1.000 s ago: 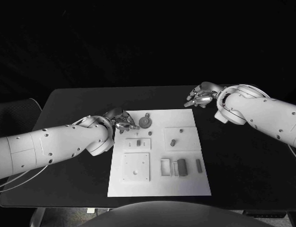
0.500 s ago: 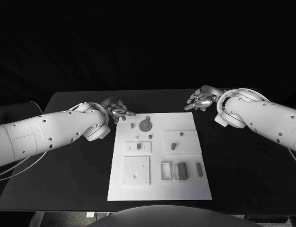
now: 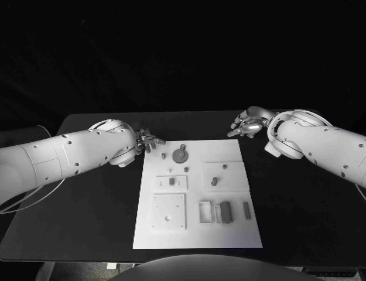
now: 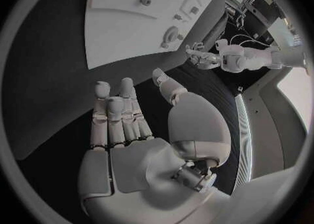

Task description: Assemble the parts on the task board

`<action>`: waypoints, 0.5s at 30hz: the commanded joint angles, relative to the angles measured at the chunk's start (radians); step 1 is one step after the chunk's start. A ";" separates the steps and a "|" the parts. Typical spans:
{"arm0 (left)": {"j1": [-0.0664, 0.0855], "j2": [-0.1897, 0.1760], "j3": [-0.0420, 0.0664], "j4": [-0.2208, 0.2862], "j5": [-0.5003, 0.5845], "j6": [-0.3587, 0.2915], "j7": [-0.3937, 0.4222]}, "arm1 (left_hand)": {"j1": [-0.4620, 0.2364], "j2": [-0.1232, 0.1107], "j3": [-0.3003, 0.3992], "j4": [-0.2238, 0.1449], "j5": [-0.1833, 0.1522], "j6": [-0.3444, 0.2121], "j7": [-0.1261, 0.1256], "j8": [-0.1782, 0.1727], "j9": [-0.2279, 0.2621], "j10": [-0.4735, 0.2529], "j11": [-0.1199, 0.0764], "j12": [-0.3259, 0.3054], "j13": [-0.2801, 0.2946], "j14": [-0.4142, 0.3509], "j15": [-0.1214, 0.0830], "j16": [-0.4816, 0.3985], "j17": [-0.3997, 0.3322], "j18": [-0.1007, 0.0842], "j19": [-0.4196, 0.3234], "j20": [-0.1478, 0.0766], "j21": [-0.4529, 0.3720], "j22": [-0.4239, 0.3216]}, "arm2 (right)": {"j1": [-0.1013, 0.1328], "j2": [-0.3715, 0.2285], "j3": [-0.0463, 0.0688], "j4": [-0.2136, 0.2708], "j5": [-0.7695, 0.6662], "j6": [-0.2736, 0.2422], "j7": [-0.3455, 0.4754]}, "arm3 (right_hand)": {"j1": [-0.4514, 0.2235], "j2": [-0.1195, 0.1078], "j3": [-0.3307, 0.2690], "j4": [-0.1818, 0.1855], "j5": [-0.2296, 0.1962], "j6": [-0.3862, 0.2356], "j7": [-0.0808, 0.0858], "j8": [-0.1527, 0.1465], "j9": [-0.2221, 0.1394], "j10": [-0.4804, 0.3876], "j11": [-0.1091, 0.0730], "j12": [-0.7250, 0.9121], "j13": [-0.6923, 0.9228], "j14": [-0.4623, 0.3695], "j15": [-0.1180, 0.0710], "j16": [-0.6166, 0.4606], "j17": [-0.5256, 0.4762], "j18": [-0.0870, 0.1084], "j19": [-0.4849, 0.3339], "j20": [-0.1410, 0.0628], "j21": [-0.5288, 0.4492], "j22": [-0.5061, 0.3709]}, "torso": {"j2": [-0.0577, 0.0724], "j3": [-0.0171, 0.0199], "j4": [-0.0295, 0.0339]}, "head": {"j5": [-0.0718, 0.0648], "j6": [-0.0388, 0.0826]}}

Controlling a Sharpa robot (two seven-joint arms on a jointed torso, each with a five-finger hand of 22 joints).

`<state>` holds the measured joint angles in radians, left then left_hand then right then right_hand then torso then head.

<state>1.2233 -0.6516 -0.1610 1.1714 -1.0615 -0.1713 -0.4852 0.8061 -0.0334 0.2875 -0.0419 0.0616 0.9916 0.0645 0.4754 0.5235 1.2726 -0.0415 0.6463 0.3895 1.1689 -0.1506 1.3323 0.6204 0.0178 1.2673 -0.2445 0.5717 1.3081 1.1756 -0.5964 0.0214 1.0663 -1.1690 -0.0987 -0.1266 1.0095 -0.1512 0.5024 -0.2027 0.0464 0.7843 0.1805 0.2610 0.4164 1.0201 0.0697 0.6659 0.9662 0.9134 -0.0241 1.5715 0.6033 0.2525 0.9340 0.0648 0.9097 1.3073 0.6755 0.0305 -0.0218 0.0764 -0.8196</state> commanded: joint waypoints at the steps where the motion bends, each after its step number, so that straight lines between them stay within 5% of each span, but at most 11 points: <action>1: 0.001 0.013 0.000 -0.015 -0.022 0.071 -0.024 | 0.019 0.022 -0.027 -0.015 0.006 0.010 -0.001 0.000 -0.001 0.011 -0.004 0.001 0.007 0.008 -0.002 0.007 0.003 0.060 0.007 0.001 0.009 0.023 | 0.000 0.000 0.000 -0.001 -0.002 0.010 0.004 | -0.010 -0.001 0.000 0.008 0.004 0.001 0.006 -0.006 -0.001 -0.002 0.005 0.006 -0.001 0.000 -0.006 0.001 -0.001 0.009 -0.007 -0.001 -0.003 0.015 | 0.000 0.0007 -0.0007 | 0.003 -0.003; 15: 0.001 0.062 -0.001 -0.067 -0.016 0.084 -0.007 | 0.057 0.022 -0.061 -0.028 0.014 0.020 -0.004 -0.012 -0.005 0.021 -0.007 -0.001 0.024 0.017 -0.006 0.014 0.006 0.060 0.014 -0.004 0.023 0.022 | 0.000 0.004 0.000 -0.002 -0.002 0.012 0.005 | -0.009 0.000 0.001 0.008 0.004 0.001 0.006 -0.006 -0.001 -0.002 0.005 0.006 -0.001 0.000 -0.006 0.001 -0.001 0.009 -0.007 -0.001 -0.003 0.015 | 0.000 0.0003 -0.0007 | 0.001 -0.004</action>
<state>1.2230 -0.5927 -0.1623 1.1065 -1.0753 -0.1148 -0.4983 0.8554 -0.0105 0.2339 -0.0704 0.0707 1.0058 0.0604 0.4697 0.5199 1.2867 -0.0488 0.6463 0.4126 1.1792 -0.1569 1.3400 0.6242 0.0178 1.2745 -0.2483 0.5883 1.3080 1.1756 -0.5931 0.0214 1.0650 -1.1690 -0.0985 -0.1266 1.0095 -0.1512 0.5024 -0.2028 0.0464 0.7870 0.1799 0.2610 0.4164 1.0201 0.0697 0.6660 0.9663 0.9145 -0.0220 1.5715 0.6033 0.2528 0.9340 0.0648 0.9097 1.3073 0.6758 0.0306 -0.0223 0.0780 -0.8241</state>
